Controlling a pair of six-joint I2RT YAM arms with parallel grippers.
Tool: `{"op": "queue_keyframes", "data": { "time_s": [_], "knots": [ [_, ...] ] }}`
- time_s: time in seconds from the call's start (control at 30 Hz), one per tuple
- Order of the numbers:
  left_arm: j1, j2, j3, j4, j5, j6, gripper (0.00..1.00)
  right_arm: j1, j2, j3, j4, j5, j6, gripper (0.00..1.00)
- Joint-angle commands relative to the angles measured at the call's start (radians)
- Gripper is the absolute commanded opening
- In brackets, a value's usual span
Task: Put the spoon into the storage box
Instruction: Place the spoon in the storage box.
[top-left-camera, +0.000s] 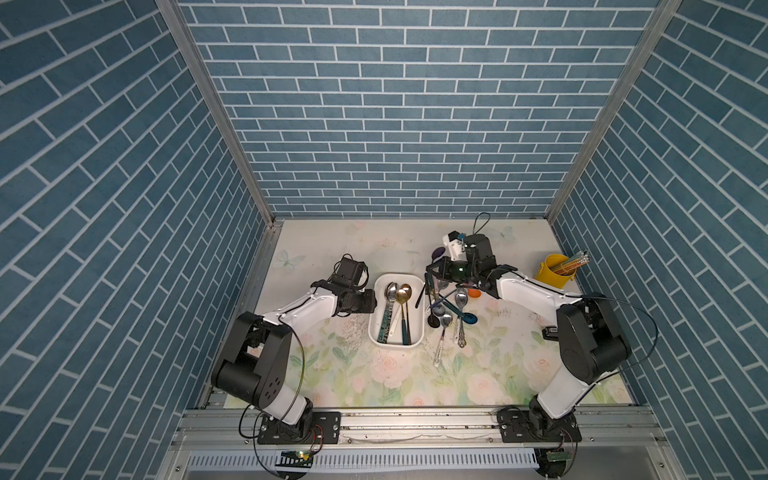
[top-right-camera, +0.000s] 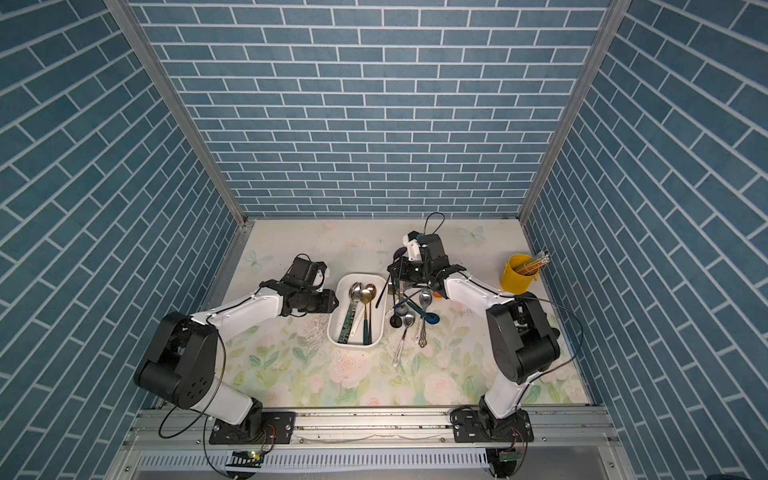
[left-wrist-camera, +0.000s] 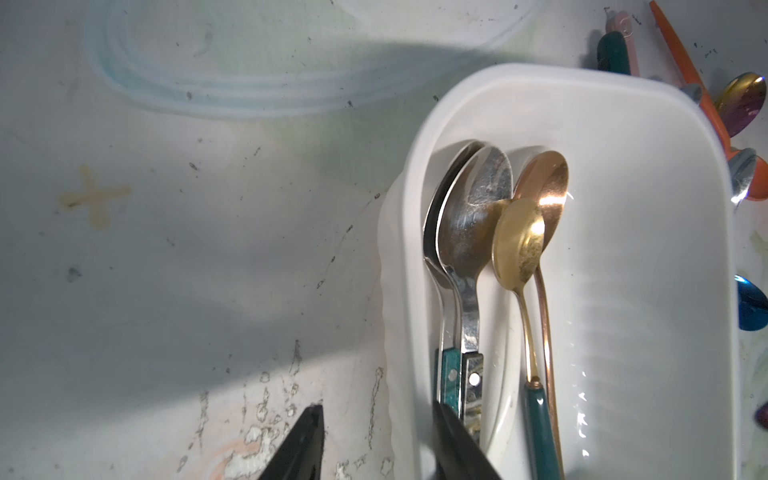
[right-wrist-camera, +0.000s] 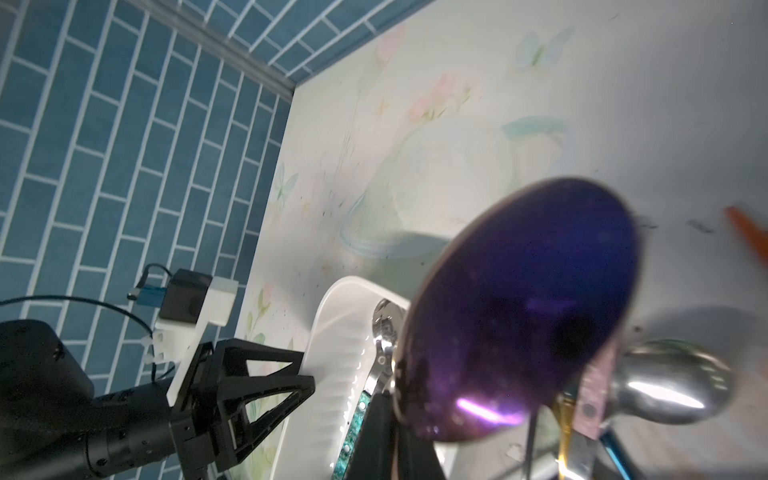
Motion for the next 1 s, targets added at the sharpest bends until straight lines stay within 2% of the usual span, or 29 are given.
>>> {"op": "queue_keyframes", "data": {
  "time_s": [0.0,0.3,0.73,0.97],
  "knots": [
    [-0.012,-0.008,-0.020,-0.003,0.001,-0.024,0.46,0.053,0.050,0.042,-0.090,-0.025,-0.052,0.00],
    [-0.034,-0.014,-0.032,0.002,0.000,-0.033,0.46,0.140,0.105,0.057,-0.131,-0.011,-0.023,0.00],
    [-0.034,-0.021,-0.045,0.007,-0.004,-0.033,0.45,0.173,0.257,0.165,-0.263,0.015,-0.026,0.00],
    [-0.036,-0.011,-0.043,-0.001,-0.029,-0.052,0.44,0.175,0.284,0.228,-0.325,0.042,-0.051,0.13]
  ]
}}
